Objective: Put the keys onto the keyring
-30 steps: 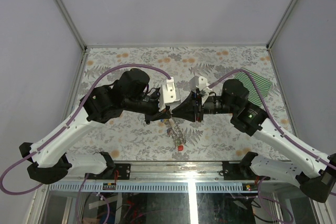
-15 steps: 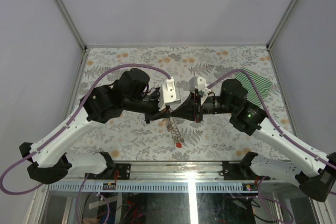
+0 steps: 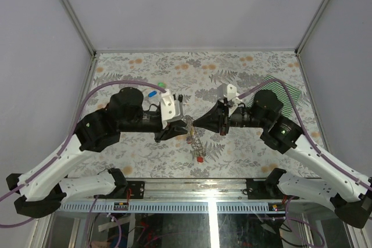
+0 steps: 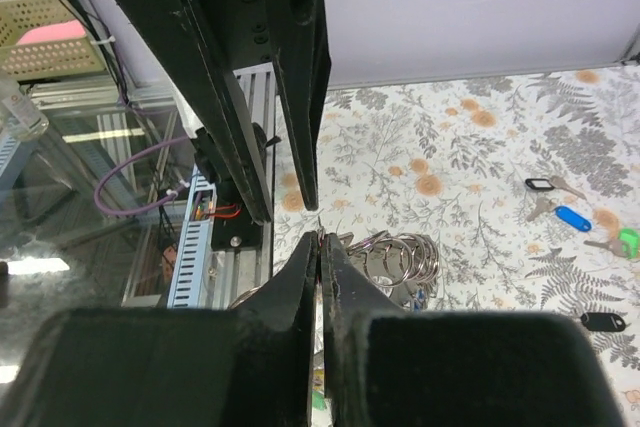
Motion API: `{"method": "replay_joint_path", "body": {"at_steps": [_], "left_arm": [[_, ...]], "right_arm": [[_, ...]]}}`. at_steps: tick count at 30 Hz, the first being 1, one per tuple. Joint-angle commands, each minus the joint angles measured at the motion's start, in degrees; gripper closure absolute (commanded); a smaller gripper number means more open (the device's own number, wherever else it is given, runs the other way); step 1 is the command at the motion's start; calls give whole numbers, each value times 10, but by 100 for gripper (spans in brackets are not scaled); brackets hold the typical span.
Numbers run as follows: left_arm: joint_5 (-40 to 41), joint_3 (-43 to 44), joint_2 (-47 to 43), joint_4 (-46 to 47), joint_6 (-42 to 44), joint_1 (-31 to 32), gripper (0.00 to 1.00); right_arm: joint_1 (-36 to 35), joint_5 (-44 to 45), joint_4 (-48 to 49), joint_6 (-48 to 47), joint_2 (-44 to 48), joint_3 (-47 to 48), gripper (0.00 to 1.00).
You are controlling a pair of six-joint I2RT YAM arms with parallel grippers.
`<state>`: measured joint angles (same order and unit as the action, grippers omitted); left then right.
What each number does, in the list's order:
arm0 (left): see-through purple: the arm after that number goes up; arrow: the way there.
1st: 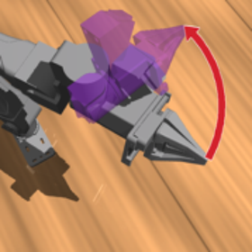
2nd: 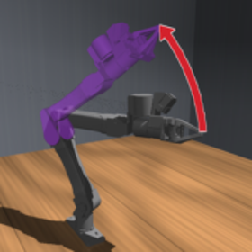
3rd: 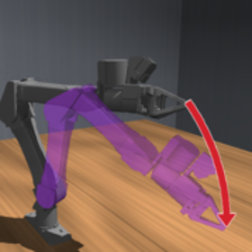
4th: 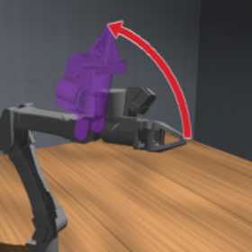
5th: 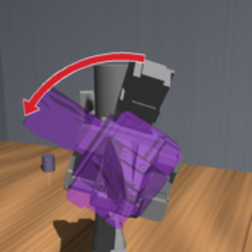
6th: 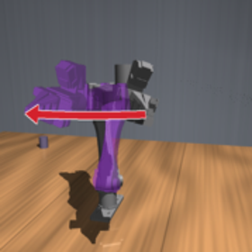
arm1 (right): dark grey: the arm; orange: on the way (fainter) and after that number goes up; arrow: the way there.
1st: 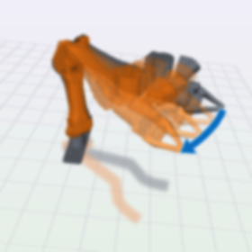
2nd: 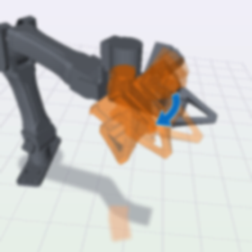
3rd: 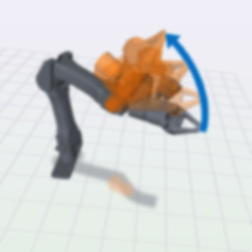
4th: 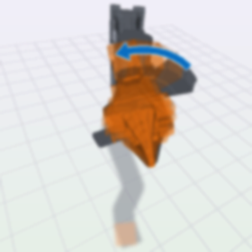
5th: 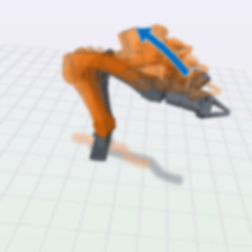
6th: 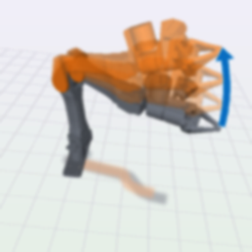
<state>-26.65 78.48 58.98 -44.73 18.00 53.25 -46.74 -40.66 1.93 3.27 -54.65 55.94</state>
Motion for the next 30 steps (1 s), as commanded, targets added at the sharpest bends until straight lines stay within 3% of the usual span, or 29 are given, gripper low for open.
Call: {"method": "replay_joint_path", "body": {"at_steps": [1,5,11,21,30], "left_arm": [[-11,-74,-58,180,-66,3,75],[-3,-141,-100,292,-109,2,74],[3,-180,-116,359,-132,2,74],[-9,-177,-106,355,-123,2,77],[-7,-161,-108,312,-96,2,73]], "right_arm": [[-1,22,67,25,38,8,100],[-1,28,74,33,44,10,100],[-1,38,79,42,47,12,100],[-1,31,84,42,53,10,100],[-1,24,87,40,58,8,100]]}}
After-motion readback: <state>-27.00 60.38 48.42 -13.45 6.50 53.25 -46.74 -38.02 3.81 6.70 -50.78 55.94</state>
